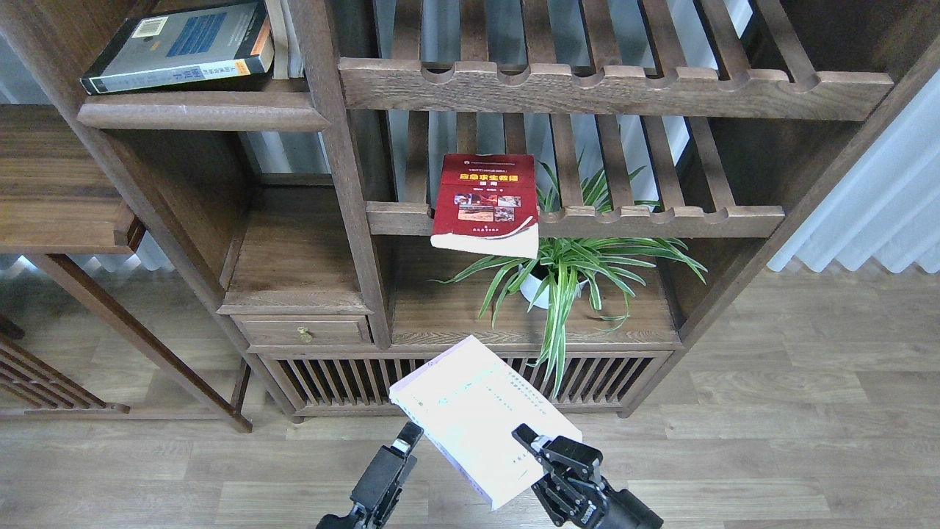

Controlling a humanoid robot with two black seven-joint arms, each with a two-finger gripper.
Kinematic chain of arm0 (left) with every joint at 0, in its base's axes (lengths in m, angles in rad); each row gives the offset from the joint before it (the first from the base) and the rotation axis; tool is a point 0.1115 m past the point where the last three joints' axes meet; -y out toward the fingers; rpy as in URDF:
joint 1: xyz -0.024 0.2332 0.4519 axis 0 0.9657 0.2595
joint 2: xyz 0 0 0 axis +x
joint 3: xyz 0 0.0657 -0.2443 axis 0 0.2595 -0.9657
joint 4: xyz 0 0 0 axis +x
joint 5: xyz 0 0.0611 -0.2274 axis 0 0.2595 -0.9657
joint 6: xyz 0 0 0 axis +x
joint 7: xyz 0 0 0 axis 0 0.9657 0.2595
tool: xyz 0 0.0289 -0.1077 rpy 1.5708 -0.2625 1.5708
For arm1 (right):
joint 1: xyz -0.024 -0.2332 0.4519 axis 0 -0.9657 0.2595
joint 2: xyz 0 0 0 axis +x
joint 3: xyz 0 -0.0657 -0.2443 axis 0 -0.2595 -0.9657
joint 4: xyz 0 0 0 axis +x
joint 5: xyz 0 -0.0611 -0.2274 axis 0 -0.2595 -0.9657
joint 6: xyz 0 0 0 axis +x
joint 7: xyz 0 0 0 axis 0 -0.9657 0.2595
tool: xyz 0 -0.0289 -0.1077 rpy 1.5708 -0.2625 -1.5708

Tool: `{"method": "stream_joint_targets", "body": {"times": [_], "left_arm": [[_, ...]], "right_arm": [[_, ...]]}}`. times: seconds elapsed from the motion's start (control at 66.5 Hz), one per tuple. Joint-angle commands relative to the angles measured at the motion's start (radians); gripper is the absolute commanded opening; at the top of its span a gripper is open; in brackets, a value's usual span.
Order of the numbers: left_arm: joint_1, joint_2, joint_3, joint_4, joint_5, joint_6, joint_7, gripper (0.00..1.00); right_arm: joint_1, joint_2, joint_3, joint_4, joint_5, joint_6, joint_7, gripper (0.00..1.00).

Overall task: Organize books on shelf
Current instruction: 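Pull the white book down and hold it between both grippers, then lift the white book with the left gripper onto the upper-left shelf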

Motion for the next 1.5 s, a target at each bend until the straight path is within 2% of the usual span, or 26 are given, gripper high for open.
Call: {"method": "stream_joint_targets", "body": {"times": [0.0,0.03,0.105,0.271,0.466,0.602,0.632,0.662,0.707,0.722,0.752,0.767,0.797,0.902,0.992,1.053,1.083,1.128,1.338,1.368,1.489], "left_arm": [[-0.002,0.000,-0.024,0.027,0.005,0.000,0.007,0.58],[-0.002,0.000,-0.027,0.032,0.005,0.000,0.010,0.53],[-0.003,0.000,-0.037,0.039,0.005,0.000,0.027,0.33],[-0.011,0.000,-0.045,0.044,0.005,0.000,0.032,0.07],[-0.017,0.000,-0.054,0.049,0.003,0.000,0.033,0.06],[-0.018,0.000,-0.056,0.049,0.003,0.000,0.040,0.00],[-0.023,0.000,-0.064,0.042,0.005,0.000,0.053,0.00],[-0.026,0.000,-0.079,0.035,0.005,0.000,0.066,0.00],[-0.028,0.000,-0.109,0.023,0.003,0.000,0.095,0.00],[-0.029,0.000,-0.126,0.013,0.005,0.000,0.111,0.00],[-0.031,0.006,-0.139,0.003,0.005,0.000,0.124,0.00],[-0.035,0.018,-0.148,-0.008,0.006,0.000,0.139,0.00],[-0.048,0.050,-0.163,-0.029,0.006,0.000,0.161,0.00],[-0.109,0.173,-0.189,-0.117,0.011,0.000,0.202,0.00],[-0.189,0.236,-0.225,-0.123,0.014,0.000,0.222,0.00],[-0.247,0.305,-0.260,-0.123,0.015,0.000,0.276,0.00],[-0.288,0.353,-0.280,-0.123,0.015,0.000,0.318,0.00],[-0.344,0.387,-0.300,-0.123,0.014,0.000,0.342,0.00],[-0.574,0.500,-0.424,-0.122,-0.026,0.000,0.357,0.00],[-0.643,0.555,-0.429,-0.122,-0.101,0.000,0.359,0.00],[-0.715,0.673,-0.433,-0.122,-0.161,0.000,0.359,0.00]], "right_arm": [[0.000,0.003,-0.009,0.002,-0.005,0.000,0.000,0.02],[0.000,0.002,-0.011,0.002,-0.006,0.000,0.000,0.02],[0.000,0.003,-0.012,0.002,-0.008,0.000,0.000,0.02],[0.000,0.003,-0.014,0.002,-0.012,0.000,0.000,0.02],[0.000,0.003,-0.015,0.002,-0.022,0.000,0.000,0.02],[0.002,0.005,-0.014,0.002,-0.028,0.000,0.000,0.03],[0.003,0.005,-0.014,0.002,-0.029,0.000,0.000,0.05],[0.005,0.005,-0.014,0.000,-0.029,0.000,0.000,0.10],[0.013,0.005,-0.014,-0.006,-0.037,0.000,0.000,0.31],[0.016,0.005,-0.014,-0.012,-0.045,0.000,0.000,0.44],[0.019,0.005,-0.012,-0.017,-0.051,0.000,0.000,0.55],[0.022,0.005,-0.012,-0.023,-0.058,0.000,-0.001,0.64],[0.026,0.000,-0.011,-0.033,-0.074,0.000,-0.001,0.75],[0.026,0.002,0.009,-0.073,-0.100,0.000,0.000,0.87],[0.033,0.000,0.011,-0.096,-0.100,0.000,0.000,0.90],[0.037,0.000,0.015,-0.102,-0.098,0.000,0.000,0.90],[0.039,-0.001,0.015,-0.105,-0.097,0.000,0.002,0.91],[0.039,-0.001,0.015,-0.112,-0.095,0.000,0.002,0.91],[0.068,-0.001,0.017,-0.158,-0.089,0.000,0.010,0.92],[0.082,0.000,0.017,-0.168,-0.089,0.000,0.020,0.92],[0.098,0.008,0.015,-0.179,-0.089,0.000,0.023,0.92]]}}
